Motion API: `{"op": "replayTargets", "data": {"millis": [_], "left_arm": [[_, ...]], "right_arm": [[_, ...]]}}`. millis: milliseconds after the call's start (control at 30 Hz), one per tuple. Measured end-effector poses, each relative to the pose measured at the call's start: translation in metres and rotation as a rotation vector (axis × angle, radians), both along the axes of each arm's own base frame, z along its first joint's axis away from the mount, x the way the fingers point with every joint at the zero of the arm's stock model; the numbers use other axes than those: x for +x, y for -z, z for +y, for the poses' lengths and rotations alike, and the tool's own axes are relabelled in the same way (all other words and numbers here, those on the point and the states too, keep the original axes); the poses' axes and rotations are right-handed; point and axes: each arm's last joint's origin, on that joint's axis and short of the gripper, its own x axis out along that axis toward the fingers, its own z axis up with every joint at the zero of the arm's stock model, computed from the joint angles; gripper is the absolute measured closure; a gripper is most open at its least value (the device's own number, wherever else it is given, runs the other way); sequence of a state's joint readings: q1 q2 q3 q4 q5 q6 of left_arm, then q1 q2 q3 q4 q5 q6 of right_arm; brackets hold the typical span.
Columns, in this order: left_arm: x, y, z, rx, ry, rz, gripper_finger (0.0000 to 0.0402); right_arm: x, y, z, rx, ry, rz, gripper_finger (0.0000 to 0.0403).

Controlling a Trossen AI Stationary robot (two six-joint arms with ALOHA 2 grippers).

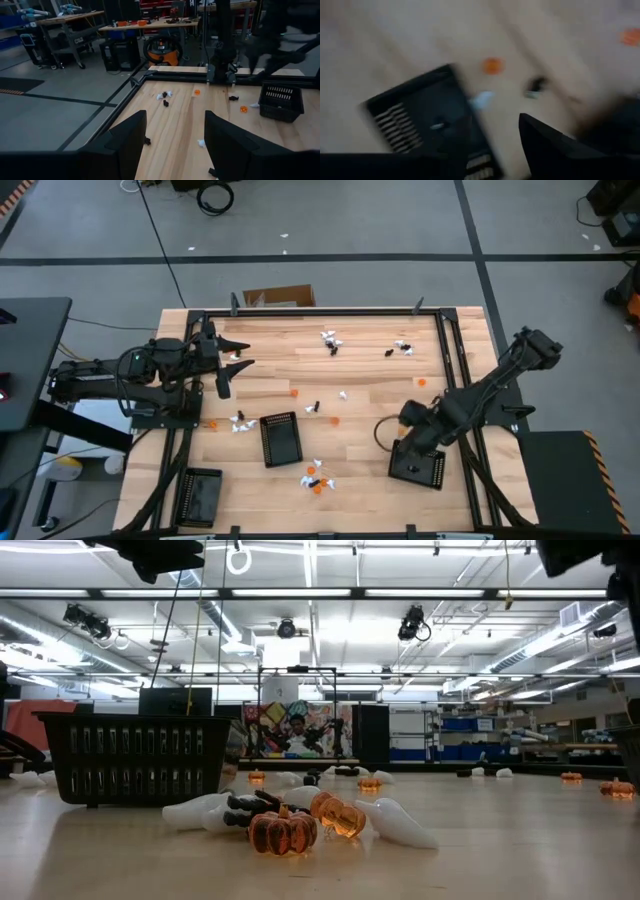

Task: Sort Halloween decoration
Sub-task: Put the black skeleton toy into the right black basket

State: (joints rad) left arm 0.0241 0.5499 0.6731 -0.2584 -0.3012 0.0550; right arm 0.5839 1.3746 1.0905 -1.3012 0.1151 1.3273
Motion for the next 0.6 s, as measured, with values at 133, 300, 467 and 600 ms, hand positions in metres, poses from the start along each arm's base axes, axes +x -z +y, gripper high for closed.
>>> {"op": "replayTargets", "data": {"millis": [133, 300, 467, 600], "left_arm": [[0.0, 0.0, 0.0, -0.007, -0.001, -0.002, 0.0193], [0.0, 0.0, 0.0, -0.007, -0.001, -0.001, 0.0193], [0.0, 0.0, 0.0, -0.007, -0.001, -0.001, 0.0193], [0.0, 0.0, 0.0, -0.009, -0.001, -0.002, 0.0193]], "right_arm": [[-0.005, 0.018, -0.013, 0.005, 0.087, 0.067, 0.0233], [-0.014, 0.063, -0.032, 0.046, 0.164, 0.134, 0.0233], [-0.023, 0.083, -0.05, 0.03, 0.217, 0.186, 0.0222], [-0.02, 0.086, -0.059, 0.022, 0.201, 0.182, 0.0203]]}}
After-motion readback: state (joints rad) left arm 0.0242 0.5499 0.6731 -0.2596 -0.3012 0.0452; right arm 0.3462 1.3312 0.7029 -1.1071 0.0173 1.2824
